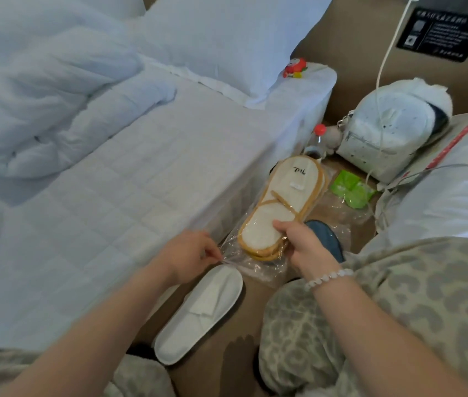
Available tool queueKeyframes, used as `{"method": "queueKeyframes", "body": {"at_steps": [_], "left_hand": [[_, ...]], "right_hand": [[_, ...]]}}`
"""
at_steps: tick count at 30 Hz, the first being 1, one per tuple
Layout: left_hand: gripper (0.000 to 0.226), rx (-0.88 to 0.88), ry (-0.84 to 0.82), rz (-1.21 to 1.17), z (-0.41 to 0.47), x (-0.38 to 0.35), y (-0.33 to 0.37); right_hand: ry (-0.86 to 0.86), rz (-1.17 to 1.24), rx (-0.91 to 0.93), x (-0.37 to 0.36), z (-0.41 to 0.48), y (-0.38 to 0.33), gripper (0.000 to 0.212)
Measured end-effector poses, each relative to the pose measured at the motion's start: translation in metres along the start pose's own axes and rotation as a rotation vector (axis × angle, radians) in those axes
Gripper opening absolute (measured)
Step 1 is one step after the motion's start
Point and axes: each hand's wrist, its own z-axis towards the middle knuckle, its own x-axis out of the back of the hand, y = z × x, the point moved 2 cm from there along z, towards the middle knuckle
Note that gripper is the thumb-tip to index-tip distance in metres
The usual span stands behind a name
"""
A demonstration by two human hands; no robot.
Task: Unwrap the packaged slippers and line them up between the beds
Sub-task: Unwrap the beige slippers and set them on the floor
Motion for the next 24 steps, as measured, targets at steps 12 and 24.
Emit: {"method": "queueKeyframes", "body": {"at_steps": [12, 24], "left_hand": [[0.018, 0.290, 0.185, -0.534, -0.001, -0.025, 0.021], [0.014, 0.525, 0.190, -1.258, 0.006, -0.035, 0.023]], "right_hand": [[-0.032, 0.121, 0.043, -0.008, 0.000, 0.003, 0.054], [-0.171, 0.173, 0.010, -0.027, -0.001, 0.019, 0.046]]}}
